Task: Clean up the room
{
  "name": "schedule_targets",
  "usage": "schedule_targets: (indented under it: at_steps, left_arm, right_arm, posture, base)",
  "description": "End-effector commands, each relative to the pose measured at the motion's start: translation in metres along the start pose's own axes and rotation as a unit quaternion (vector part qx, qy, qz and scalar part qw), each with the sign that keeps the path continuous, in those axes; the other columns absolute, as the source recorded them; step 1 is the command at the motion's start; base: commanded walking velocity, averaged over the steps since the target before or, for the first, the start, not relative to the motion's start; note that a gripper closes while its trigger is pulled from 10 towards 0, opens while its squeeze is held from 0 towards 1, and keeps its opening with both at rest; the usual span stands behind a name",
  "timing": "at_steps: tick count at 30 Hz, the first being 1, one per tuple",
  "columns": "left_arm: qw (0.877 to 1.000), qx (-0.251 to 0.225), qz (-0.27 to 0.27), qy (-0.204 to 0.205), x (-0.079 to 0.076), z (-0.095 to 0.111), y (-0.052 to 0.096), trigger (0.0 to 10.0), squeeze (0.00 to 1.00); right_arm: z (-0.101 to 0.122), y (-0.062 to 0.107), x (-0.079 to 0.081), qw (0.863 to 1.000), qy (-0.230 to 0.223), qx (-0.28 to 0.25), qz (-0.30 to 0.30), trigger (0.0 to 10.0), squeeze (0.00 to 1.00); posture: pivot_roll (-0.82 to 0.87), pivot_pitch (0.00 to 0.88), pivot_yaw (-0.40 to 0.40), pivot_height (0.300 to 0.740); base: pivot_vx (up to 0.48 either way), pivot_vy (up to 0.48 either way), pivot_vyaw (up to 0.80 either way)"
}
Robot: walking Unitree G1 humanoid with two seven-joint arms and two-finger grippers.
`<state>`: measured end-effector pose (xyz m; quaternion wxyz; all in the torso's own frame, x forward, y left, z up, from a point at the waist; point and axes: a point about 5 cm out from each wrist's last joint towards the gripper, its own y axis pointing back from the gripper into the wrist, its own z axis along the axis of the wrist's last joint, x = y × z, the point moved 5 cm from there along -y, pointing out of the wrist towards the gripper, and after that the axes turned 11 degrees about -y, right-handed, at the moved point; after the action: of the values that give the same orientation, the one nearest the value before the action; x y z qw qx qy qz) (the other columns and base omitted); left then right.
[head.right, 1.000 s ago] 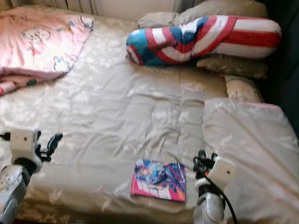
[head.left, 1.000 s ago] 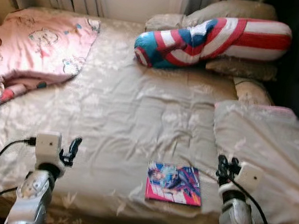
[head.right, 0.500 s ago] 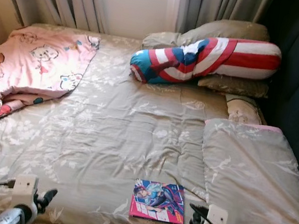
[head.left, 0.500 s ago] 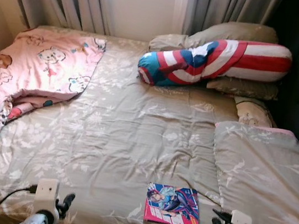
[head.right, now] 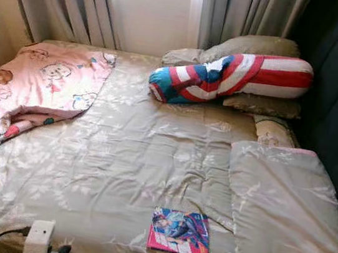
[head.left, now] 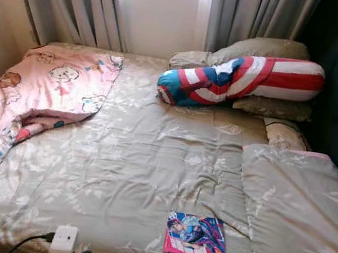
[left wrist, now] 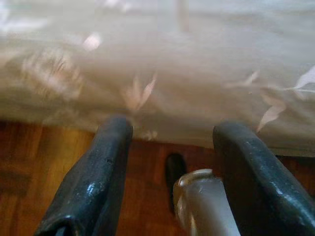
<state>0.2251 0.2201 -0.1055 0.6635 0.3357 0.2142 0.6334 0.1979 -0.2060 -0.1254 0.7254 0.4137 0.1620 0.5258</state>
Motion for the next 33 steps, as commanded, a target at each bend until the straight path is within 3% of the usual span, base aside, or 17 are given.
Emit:
schedule_targets:
  at_steps: [1, 17, 33]
  left_arm:
    - [1.000, 0.016, 0.003, -0.001, 0.003, -0.009, 0.002, 10.0, 0.00]
    - [0.999, 0.040, -0.003, -0.015, -0.002, -0.021, 0.004, 10.0, 0.00]
    - [0.999, 0.052, -0.005, -0.010, -0.008, -0.026, 0.004, 10.0, 0.00]
  right_arm:
    - [0.002, -0.001, 0.005, 1.000, 0.001, -0.002, 0.006, 10.0, 0.00]
    - [-0.001, -0.001, 0.008, 1.000, -0.028, -0.001, 0.009, 10.0, 0.00]
    - [-0.006, -0.001, 0.010, 0.999, -0.018, 0.022, 0.019, 10.0, 0.00]
  posture:
    - [0.04, 0.016, 0.003, 0.740]
    - [0.03, 0.026, 0.005, 0.740]
    - [0.03, 0.033, -0.005, 0.740]
  base:
    - [0.000, 0.000, 0.80]
    - [0.000, 0.000, 0.10]
    - [0.000, 0.000, 0.00]
